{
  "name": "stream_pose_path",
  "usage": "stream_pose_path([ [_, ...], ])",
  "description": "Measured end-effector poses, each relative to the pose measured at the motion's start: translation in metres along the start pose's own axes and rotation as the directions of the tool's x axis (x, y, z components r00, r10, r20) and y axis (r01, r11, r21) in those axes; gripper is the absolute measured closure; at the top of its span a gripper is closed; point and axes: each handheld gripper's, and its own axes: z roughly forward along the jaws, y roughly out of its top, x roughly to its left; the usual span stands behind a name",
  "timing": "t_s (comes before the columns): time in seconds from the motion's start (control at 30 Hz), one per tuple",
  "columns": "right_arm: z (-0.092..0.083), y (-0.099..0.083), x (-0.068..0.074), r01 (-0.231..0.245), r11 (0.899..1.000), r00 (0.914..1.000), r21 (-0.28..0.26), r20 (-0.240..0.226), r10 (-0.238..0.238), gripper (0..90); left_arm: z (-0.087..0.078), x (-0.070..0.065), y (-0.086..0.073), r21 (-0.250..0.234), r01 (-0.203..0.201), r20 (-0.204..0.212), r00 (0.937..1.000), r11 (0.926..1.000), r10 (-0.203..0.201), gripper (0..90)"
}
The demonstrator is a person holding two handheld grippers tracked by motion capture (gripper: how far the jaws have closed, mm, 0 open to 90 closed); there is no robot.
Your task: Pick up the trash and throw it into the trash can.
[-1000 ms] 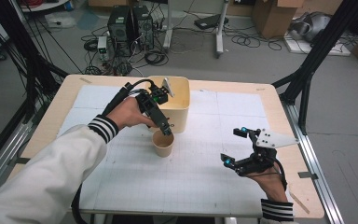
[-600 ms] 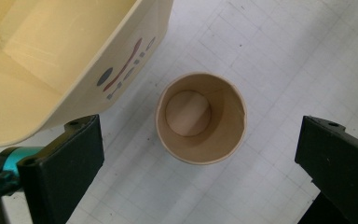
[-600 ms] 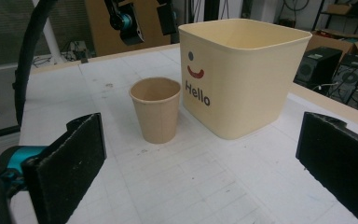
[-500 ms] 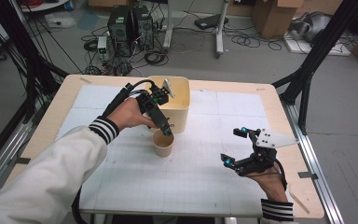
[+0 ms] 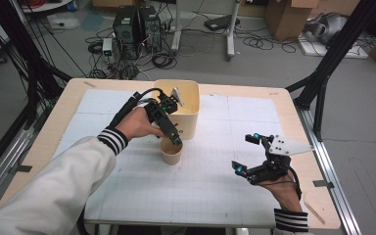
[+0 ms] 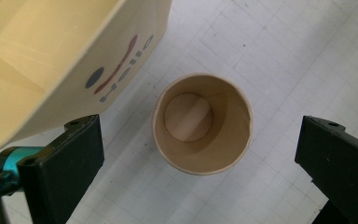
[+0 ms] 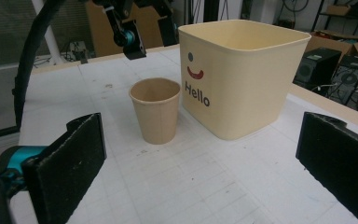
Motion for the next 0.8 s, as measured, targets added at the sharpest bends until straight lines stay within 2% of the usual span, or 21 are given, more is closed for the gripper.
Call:
stream_pose_path([
  [0.2, 0.0, 0.0, 0.0, 0.005, 1.0, 1.0, 0.001, 0.001, -0.005, 0.3, 0.008, 0.001, -0.002, -0.002, 0.008, -0.003, 1.0, 1.0, -0.008, 1.7],
  [0.8, 0.001, 0.0, -0.001, 0.003, 1.0, 1.0, 0.006, 0.004, -0.003, 0.3, 0.025, 0.0, -0.005, 0.015, -0.001, 0.006, 1.0, 0.9999, 0.0, 1.7],
])
